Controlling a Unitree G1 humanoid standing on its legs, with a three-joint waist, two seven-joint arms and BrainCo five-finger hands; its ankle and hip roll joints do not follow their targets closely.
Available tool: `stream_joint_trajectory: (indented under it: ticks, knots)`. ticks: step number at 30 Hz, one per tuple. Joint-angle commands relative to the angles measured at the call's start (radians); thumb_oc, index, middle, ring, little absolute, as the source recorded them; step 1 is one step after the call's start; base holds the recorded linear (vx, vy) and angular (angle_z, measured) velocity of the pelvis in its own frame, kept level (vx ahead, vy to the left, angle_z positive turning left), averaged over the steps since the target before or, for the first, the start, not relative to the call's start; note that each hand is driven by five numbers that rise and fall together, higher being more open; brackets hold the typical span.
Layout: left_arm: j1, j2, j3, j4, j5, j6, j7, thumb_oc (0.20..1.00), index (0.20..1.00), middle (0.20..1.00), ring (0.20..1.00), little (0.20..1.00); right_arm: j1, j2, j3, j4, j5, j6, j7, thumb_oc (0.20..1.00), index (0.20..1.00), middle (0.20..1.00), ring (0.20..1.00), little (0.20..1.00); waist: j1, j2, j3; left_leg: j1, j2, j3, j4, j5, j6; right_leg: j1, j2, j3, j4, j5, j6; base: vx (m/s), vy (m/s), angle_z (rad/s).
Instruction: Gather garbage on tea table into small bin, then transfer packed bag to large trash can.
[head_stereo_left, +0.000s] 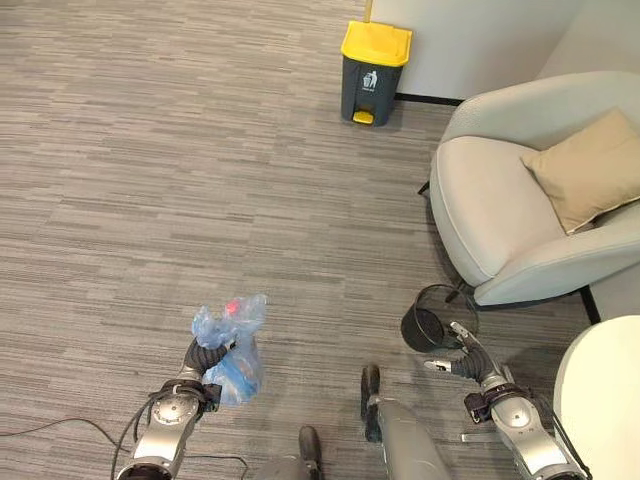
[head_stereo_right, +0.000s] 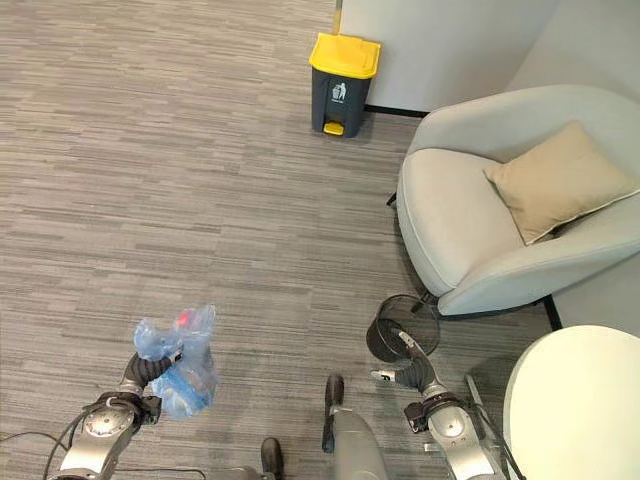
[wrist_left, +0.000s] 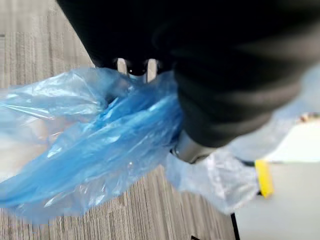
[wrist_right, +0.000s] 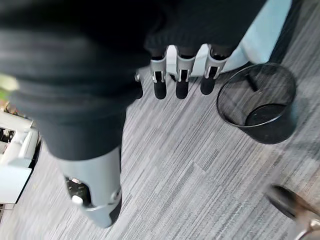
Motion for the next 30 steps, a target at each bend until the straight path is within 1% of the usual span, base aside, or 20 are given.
stream_joint_trajectory:
  ticks: [1,2,3,4,6,7,8,9,10,11,12,13,14,16,20,23,25,28,29,30]
  knots:
    - [-0.007,0.037,0.005,-0.082,0.001,-0.056,0.007,0.200,0.200,0.200,0.200,0.200,-0.021,-0.029,-0.012,-0.018,0.014,-0.019,-0.018,1.000,1.000,1.000,1.000,1.000,-0.025,0.001,-0.016,0.042,0.004,-0.076,0.069,-0.129,-0.067,0.076,-0.006,-0.039,-0.018,0.007,0.059,0.35,-0.088,0.34]
    - [-0.004,0.033,0.003,-0.082,0.003,-0.056,0.005,0.200,0.200,0.200,0.200,0.200,-0.015,-0.031,-0.014,-0.017,0.010,-0.019,-0.018,1.000,1.000,1.000,1.000,1.000,-0.031,0.002,-0.021,0.060,0.006,-0.084,0.067,-0.140,-0.073,0.071,-0.008,-0.046,-0.016,0.011,0.060,0.48,-0.160,0.54]
    - [0.005,0.029,-0.001,-0.086,0.011,-0.057,-0.002,0.200,0.200,0.200,0.200,0.200,0.008,-0.035,-0.027,-0.024,0.014,-0.022,-0.015,1.000,1.000,1.000,1.000,1.000,-0.041,-0.003,-0.038,0.095,0.009,-0.107,0.072,-0.167,-0.085,0.094,-0.007,-0.027,-0.023,0.015,0.053,0.53,-0.198,0.72]
    - [0.010,0.028,-0.002,-0.085,0.012,-0.055,-0.005,0.200,0.200,0.200,0.200,0.200,0.018,-0.040,-0.029,-0.027,0.011,-0.023,-0.012,1.000,1.000,1.000,1.000,1.000,-0.048,0.004,-0.047,0.108,0.025,-0.110,0.085,-0.177,-0.100,0.105,0.001,-0.018,-0.012,0.011,0.044,0.56,-0.238,0.75]
    - [0.020,0.025,-0.008,-0.088,0.012,-0.055,-0.013,0.200,0.200,0.200,0.200,0.200,0.031,-0.046,-0.032,-0.032,0.012,-0.028,-0.009,1.000,1.000,1.000,1.000,1.000,-0.059,0.009,-0.067,0.105,0.055,-0.106,0.127,-0.142,-0.131,0.130,0.009,-0.016,-0.018,0.007,0.030,0.35,-0.204,0.93]
    - [0.021,0.023,-0.012,-0.085,0.015,-0.055,-0.015,0.200,0.200,0.200,0.200,0.200,0.036,-0.050,-0.034,-0.031,0.017,-0.035,-0.010,1.000,1.000,1.000,1.000,1.000,-0.064,0.018,-0.074,0.103,0.083,-0.099,0.157,-0.116,-0.152,0.150,0.027,-0.017,-0.021,-0.004,0.021,0.40,-0.278,0.63]
    - [0.023,0.024,-0.016,-0.082,0.018,-0.054,-0.022,0.200,0.200,0.200,0.200,0.200,0.052,-0.056,-0.041,-0.032,0.024,-0.039,-0.008,1.000,1.000,1.000,1.000,1.000,-0.075,0.024,-0.093,0.083,0.124,-0.086,0.231,-0.047,-0.181,0.193,0.061,-0.012,-0.038,-0.026,-0.001,0.41,-0.271,0.11]
    - [0.026,0.025,-0.016,-0.082,0.017,-0.054,-0.024,0.200,0.200,0.200,0.200,0.200,0.051,-0.060,-0.038,-0.033,0.029,-0.040,-0.006,1.000,1.000,1.000,1.000,1.000,-0.077,0.024,-0.098,0.070,0.132,-0.086,0.275,-0.028,-0.183,0.213,0.077,-0.003,-0.045,-0.037,-0.014,0.47,-0.306,-0.16]
    - [0.020,0.021,-0.021,-0.073,0.015,-0.053,-0.019,0.200,0.200,0.200,0.200,0.200,0.050,-0.062,-0.031,-0.023,0.037,-0.043,-0.008,1.000,1.000,1.000,1.000,1.000,-0.074,0.014,-0.102,0.034,0.132,-0.101,0.339,0.030,-0.180,0.248,0.093,0.025,-0.063,-0.058,-0.035,0.27,-0.158,-0.35]
    - [0.020,0.022,-0.021,-0.072,0.015,-0.054,-0.019,0.200,0.200,0.200,0.200,0.200,0.050,-0.062,-0.031,-0.023,0.037,-0.043,-0.008,1.000,1.000,1.000,1.000,1.000,-0.074,0.015,-0.102,0.033,0.133,-0.101,0.343,0.028,-0.180,0.248,0.094,0.025,-0.063,-0.058,-0.036,0.25,-0.144,-0.32]
    - [0.014,0.020,-0.023,-0.073,0.012,-0.052,-0.017,0.200,0.200,0.200,0.200,0.200,0.048,-0.065,-0.028,-0.025,0.040,-0.042,-0.010,1.000,1.000,1.000,1.000,1.000,-0.068,0.004,-0.096,-0.006,0.122,-0.108,0.359,0.021,-0.167,0.265,0.092,0.040,-0.071,-0.067,-0.040,0.26,-0.088,-0.40]
    - [0.011,0.017,-0.027,-0.088,0.006,-0.055,-0.016,0.200,0.200,0.200,0.200,0.200,0.036,-0.072,-0.027,-0.029,0.043,-0.044,-0.013,1.000,1.000,1.000,1.000,1.000,-0.049,-0.022,-0.080,-0.112,0.096,-0.105,0.340,-0.049,-0.137,0.307,0.080,0.065,-0.091,-0.085,-0.036,0.27,-0.082,-0.24]
    - [0.011,0.018,-0.027,-0.088,0.006,-0.054,-0.016,0.200,0.200,0.200,0.200,0.200,0.036,-0.072,-0.027,-0.029,0.043,-0.044,-0.013,1.000,1.000,1.000,1.000,1.000,-0.047,-0.021,-0.079,-0.112,0.097,-0.104,0.343,-0.054,-0.136,0.308,0.081,0.067,-0.091,-0.087,-0.035,0.25,-0.055,-0.31]
    - [0.010,0.021,-0.029,-0.093,0.007,-0.057,-0.017,0.200,0.200,0.200,0.200,0.200,0.027,-0.076,-0.030,-0.026,0.043,-0.046,-0.017,1.000,1.000,1.000,1.000,1.000,-0.029,-0.034,-0.065,-0.192,0.077,-0.103,0.314,-0.061,-0.131,0.333,0.076,0.082,-0.098,-0.097,-0.033,0.13,-0.007,-0.56]
    - [0.007,0.022,-0.032,-0.094,0.008,-0.058,-0.015,0.200,0.200,0.200,0.200,0.200,0.014,-0.068,-0.030,-0.001,0.045,-0.043,-0.030,1.000,1.000,1.000,1.000,1.000,0.015,-0.026,-0.044,-0.308,0.049,-0.112,0.200,0.076,-0.149,0.398,0.109,0.113,-0.112,-0.124,-0.035,0.22,0.010,-0.32]
    - [0.016,0.018,-0.029,-0.099,0.007,-0.053,-0.015,0.200,0.200,0.200,0.200,0.200,0.014,-0.058,-0.030,0.014,0.046,-0.037,-0.033,1.000,1.000,1.000,1.000,1.000,0.039,-0.019,-0.044,-0.343,0.041,-0.116,0.154,0.137,-0.153,0.446,0.131,0.149,-0.114,-0.148,-0.041,0.31,0.079,-0.43]
    - [0.040,0.014,-0.026,-0.110,0.013,-0.049,-0.026,0.200,0.200,0.200,0.200,0.200,0.019,-0.049,-0.034,0.016,0.046,-0.038,-0.026,1.000,1.000,1.000,1.000,1.000,0.047,-0.013,-0.057,-0.296,0.045,-0.108,0.104,0.121,-0.139,0.474,0.131,0.164,-0.106,-0.174,-0.035,0.35,0.147,-0.48]
    - [0.059,0.015,-0.017,-0.118,0.016,-0.049,-0.029,0.200,0.200,0.200,0.200,0.200,0.014,-0.031,-0.034,0.016,0.051,-0.035,-0.016,1.000,1.000,1.000,1.000,1.000,0.050,-0.022,-0.079,-0.275,0.036,-0.091,0.122,0.100,-0.119,0.491,0.103,0.181,-0.092,-0.177,-0.017,0.34,0.175,-0.52]
    - [0.060,0.025,-0.012,-0.123,0.019,-0.049,-0.028,0.200,0.200,0.200,0.200,0.200,0.004,-0.019,-0.033,0.015,0.061,-0.035,-0.009,1.000,1.000,1.000,1.000,1.000,0.056,-0.030,-0.092,-0.261,0.038,-0.066,0.129,0.074,-0.104,0.492,0.082,0.191,-0.068,-0.178,-0.001,0.29,0.152,-0.82]
    - [0.060,0.025,-0.012,-0.123,0.019,-0.049,-0.028,0.200,0.200,0.200,0.200,0.200,0.004,-0.018,-0.033,0.015,0.061,-0.034,-0.009,1.000,1.000,1.000,1.000,1.000,0.058,-0.030,-0.092,-0.261,0.038,-0.064,0.130,0.073,-0.103,0.491,0.082,0.193,-0.067,-0.180,0.000,0.48,0.286,-0.69]
